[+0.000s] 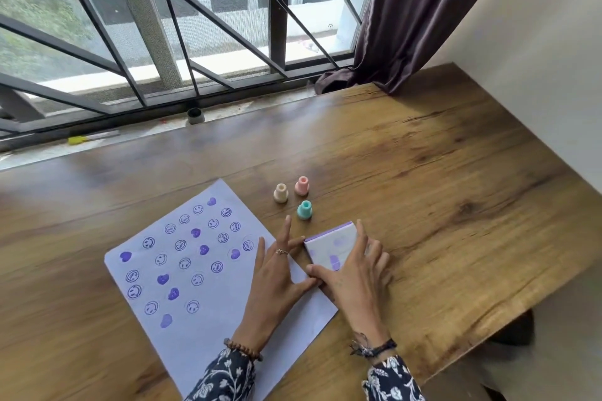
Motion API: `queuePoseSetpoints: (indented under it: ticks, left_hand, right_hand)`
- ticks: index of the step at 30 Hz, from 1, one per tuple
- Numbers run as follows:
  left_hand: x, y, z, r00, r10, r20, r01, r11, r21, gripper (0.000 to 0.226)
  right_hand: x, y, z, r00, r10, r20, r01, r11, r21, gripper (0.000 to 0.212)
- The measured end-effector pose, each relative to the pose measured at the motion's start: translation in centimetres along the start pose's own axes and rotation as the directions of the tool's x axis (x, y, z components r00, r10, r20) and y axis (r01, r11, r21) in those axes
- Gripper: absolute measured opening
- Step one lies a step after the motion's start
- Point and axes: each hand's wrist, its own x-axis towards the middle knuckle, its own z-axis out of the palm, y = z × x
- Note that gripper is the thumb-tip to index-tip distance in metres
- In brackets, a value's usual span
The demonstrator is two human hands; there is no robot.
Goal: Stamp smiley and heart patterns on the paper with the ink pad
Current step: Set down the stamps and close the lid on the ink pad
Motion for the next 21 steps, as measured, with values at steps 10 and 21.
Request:
queuePoseSetpoints:
  ticks: [10,21]
  left_hand:
    - [-0.3,0.7,-0.2,0.998,0.060,-0.025,-0.056,0.990,0.128,0.069]
    - [-0.4,1.3,-0.1,0.999,-0.002,-0.046,0.011,0.980,0.197,0.055]
  right_hand:
    - [-0.7,2.8,-0.3,0.998,-0.016,0.061,-0.023,0.805,0.593,0.076]
    - [0.1,3.5,-0.3,0.998,0.056,0.030,-0.060,0.697,0.715,0.068]
